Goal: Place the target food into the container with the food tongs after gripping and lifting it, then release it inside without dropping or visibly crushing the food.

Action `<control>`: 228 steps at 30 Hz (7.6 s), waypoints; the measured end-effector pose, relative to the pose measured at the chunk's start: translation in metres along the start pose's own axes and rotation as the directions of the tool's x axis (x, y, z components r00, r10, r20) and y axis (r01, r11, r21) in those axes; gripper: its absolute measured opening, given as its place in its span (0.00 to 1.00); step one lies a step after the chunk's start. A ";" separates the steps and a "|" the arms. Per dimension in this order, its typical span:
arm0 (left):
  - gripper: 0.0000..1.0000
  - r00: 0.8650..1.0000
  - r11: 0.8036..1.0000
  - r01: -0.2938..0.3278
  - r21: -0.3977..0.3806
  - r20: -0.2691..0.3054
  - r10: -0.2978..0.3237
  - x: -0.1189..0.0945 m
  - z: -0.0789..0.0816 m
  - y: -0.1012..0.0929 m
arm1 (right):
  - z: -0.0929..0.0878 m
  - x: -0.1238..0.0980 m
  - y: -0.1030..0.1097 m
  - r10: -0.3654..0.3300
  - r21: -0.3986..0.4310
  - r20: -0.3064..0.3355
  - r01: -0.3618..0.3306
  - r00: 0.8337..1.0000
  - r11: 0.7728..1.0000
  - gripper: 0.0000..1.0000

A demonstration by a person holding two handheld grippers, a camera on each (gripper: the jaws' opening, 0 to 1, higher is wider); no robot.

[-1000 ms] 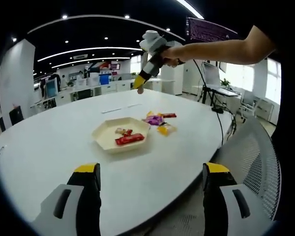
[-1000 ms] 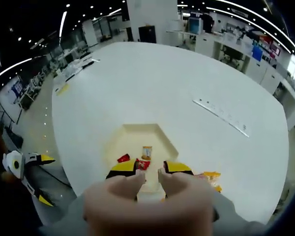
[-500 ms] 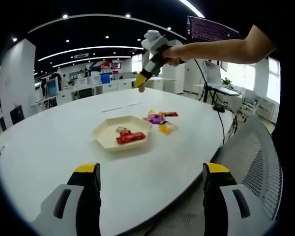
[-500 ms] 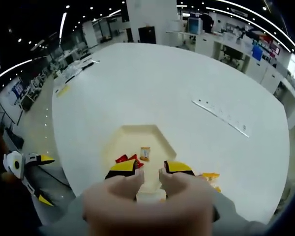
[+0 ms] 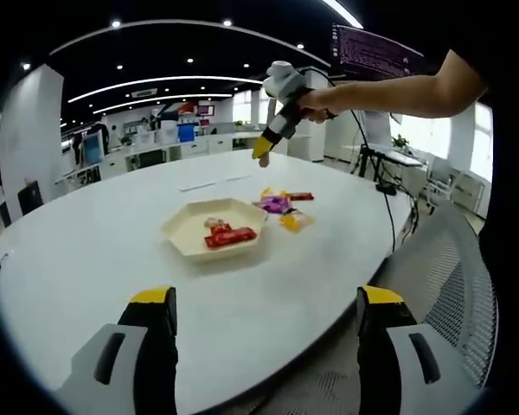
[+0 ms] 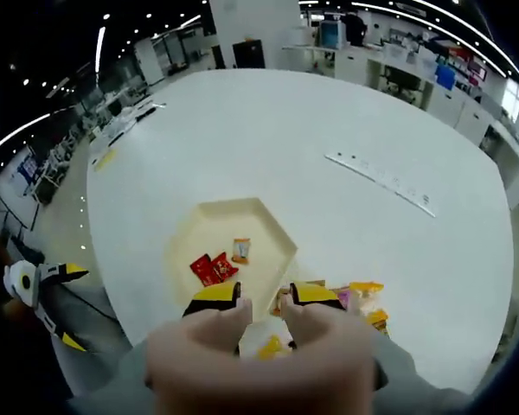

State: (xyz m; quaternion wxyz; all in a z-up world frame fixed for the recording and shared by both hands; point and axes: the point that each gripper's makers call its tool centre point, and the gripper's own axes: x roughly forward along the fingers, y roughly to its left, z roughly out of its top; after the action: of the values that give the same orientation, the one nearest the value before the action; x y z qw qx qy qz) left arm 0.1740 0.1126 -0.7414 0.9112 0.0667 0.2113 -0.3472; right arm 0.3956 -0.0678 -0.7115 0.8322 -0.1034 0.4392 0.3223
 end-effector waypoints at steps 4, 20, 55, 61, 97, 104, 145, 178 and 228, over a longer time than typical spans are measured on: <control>0.83 1.000 1.000 0.001 0.001 -0.009 -0.001 0.001 -0.001 0.000 | -0.008 -0.001 -0.007 -0.004 0.013 -0.003 0.004 1.000 1.000 0.22; 0.83 0.999 1.000 -0.011 -0.010 -0.041 0.011 0.003 -0.006 0.002 | -0.029 0.012 -0.025 -0.015 0.015 -0.023 0.015 1.000 1.000 0.22; 0.85 0.996 1.000 -0.011 -0.010 -0.087 0.010 0.006 -0.016 0.001 | -0.058 0.053 -0.050 -0.023 0.011 -0.064 0.024 0.998 1.000 0.24; 0.85 0.996 1.000 -0.010 -0.013 -0.090 0.009 0.006 -0.016 0.001 | -0.059 0.058 -0.049 -0.020 0.012 -0.068 0.021 0.998 1.000 0.24; 0.84 0.994 1.000 -0.016 -0.012 -0.113 0.015 0.007 -0.020 0.002 | -0.068 0.079 -0.058 -0.035 -0.004 -0.098 0.035 0.995 0.999 0.24; 0.84 0.993 1.000 -0.017 -0.013 -0.116 0.015 0.007 -0.021 0.002 | -0.072 0.083 -0.059 -0.034 0.002 -0.106 0.034 0.994 0.999 0.24; 0.82 0.993 1.000 -0.006 -0.004 -0.120 0.006 0.007 -0.022 0.000 | -0.065 0.054 -0.061 -0.025 0.032 -0.040 0.026 0.999 0.999 0.22; 0.91 0.998 0.997 0.057 0.049 -0.029 -0.055 -0.001 -0.009 -0.016 | -0.029 -0.052 -0.035 -0.101 -0.042 0.045 0.103 0.994 0.994 0.22; 0.90 0.998 0.998 0.055 0.044 0.038 -0.056 -0.005 -0.001 -0.019 | 0.061 -0.082 0.029 -0.043 -0.196 0.153 0.073 0.987 0.978 0.21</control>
State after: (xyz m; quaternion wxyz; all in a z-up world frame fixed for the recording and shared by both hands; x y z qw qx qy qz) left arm 0.1579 0.1020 -0.7398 0.9036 0.0736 0.1876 -0.3781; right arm 0.3846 -0.0541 -0.6073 0.8567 -0.1754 0.3384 0.3474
